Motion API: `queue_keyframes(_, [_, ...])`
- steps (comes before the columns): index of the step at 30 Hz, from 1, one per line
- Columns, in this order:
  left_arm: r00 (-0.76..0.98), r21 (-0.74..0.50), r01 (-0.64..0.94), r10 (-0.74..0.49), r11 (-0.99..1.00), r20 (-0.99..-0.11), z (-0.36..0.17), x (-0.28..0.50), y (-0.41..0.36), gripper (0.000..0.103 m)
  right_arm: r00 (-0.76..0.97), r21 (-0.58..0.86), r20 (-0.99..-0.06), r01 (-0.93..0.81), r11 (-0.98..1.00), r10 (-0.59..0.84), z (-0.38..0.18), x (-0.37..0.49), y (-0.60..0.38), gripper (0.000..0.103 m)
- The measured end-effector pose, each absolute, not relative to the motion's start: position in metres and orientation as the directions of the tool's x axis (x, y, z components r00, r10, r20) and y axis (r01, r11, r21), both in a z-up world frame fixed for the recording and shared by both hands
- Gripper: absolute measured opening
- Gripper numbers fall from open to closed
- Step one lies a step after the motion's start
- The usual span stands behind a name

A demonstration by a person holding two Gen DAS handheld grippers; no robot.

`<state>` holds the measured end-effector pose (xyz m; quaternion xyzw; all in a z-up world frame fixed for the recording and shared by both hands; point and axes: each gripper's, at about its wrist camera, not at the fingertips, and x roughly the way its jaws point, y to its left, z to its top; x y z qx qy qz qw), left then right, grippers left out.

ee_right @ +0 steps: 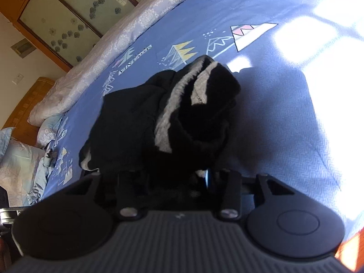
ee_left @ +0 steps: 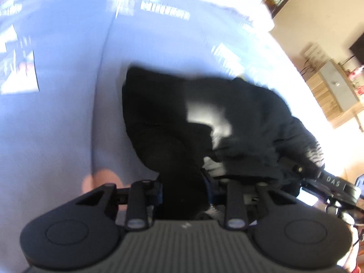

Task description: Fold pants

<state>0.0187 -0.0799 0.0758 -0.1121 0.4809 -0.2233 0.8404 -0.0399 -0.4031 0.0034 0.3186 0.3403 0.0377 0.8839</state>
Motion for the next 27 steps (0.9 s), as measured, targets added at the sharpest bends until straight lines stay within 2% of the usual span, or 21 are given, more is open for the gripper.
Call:
queue_keyframes(5, [0.509, -0.446, 0.261, -0.515, 0.856, -0.690, 0.108, -0.004, -0.027, 0.026, 0.782, 0.651, -0.502, 0.061, 0.757, 0.369, 0.022, -0.055, -0.378, 0.041])
queue_keyframes(9, [0.502, -0.486, 0.189, -0.509, 0.853, -0.699, 0.094, -0.031, 0.024, 0.026, 0.731, 0.673, -0.507, 0.005, 0.740, 0.457, 0.011, -0.064, -0.350, 0.041])
queue_keyframes(10, [0.486, -0.489, 0.160, -0.499, 0.858, -0.718, 0.082, -0.037, 0.034, 0.026, 0.713, 0.671, -0.523, 0.006, 0.741, 0.468, 0.004, -0.064, -0.344, 0.044])
queue_keyframes(11, [0.463, -0.497, 0.129, -0.495, 0.858, -0.735, 0.068, -0.040, 0.036, 0.026, 0.692, 0.663, -0.545, 0.012, 0.748, 0.472, -0.005, -0.065, -0.337, 0.053])
queue_keyframes(13, [0.413, -0.531, 0.054, -0.503, 0.846, -0.759, 0.041, -0.042, 0.045, 0.034, 0.661, 0.640, -0.597, 0.053, 0.766, 0.454, -0.021, -0.064, -0.332, 0.068])
queue_keyframes(16, [0.415, -0.558, 0.018, -0.514, 0.830, -0.751, 0.032, -0.043, 0.053, 0.044, 0.666, 0.688, -0.568, 0.062, 0.723, 0.484, -0.024, -0.067, -0.345, 0.071])
queue_keyframes(17, [0.424, -0.557, 0.026, -0.513, 0.830, -0.746, 0.037, -0.043, 0.054, 0.048, 0.679, 0.705, -0.552, 0.071, 0.705, 0.484, -0.022, -0.070, -0.353, 0.076])
queue_keyframes(18, [0.438, -0.550, 0.037, -0.509, 0.834, -0.741, 0.043, -0.043, 0.054, 0.061, 0.707, 0.722, -0.524, 0.072, 0.688, 0.476, -0.018, -0.076, -0.362, 0.080])
queue_keyframes(19, [0.459, -0.544, 0.056, -0.505, 0.837, -0.730, 0.050, -0.042, 0.055, 0.073, 0.739, 0.735, -0.493, 0.072, 0.674, 0.459, -0.014, -0.084, -0.373, 0.088])
queue_keyframes(20, [0.477, -0.542, 0.077, -0.508, 0.837, -0.717, 0.053, -0.038, 0.054, 0.080, 0.765, 0.742, -0.470, 0.073, 0.667, 0.439, -0.010, -0.090, -0.382, 0.090])
queue_keyframes(21, [0.491, -0.545, 0.104, -0.519, 0.832, -0.699, 0.058, -0.036, 0.054, 0.092, 0.782, 0.746, -0.455, 0.075, 0.661, 0.425, -0.007, -0.094, -0.391, 0.090])
queue_keyframes(22, [0.498, -0.549, 0.129, -0.533, 0.826, -0.684, 0.060, -0.034, 0.050, 0.096, 0.797, 0.752, -0.443, 0.081, 0.654, 0.411, -0.004, -0.097, -0.398, 0.091])
queue_keyframes(27, [0.470, -0.546, 0.131, -0.537, 0.827, -0.701, 0.047, -0.018, 0.042, 0.096, 0.809, 0.778, -0.429, 0.104, 0.620, 0.401, -0.003, -0.088, -0.409, 0.092])
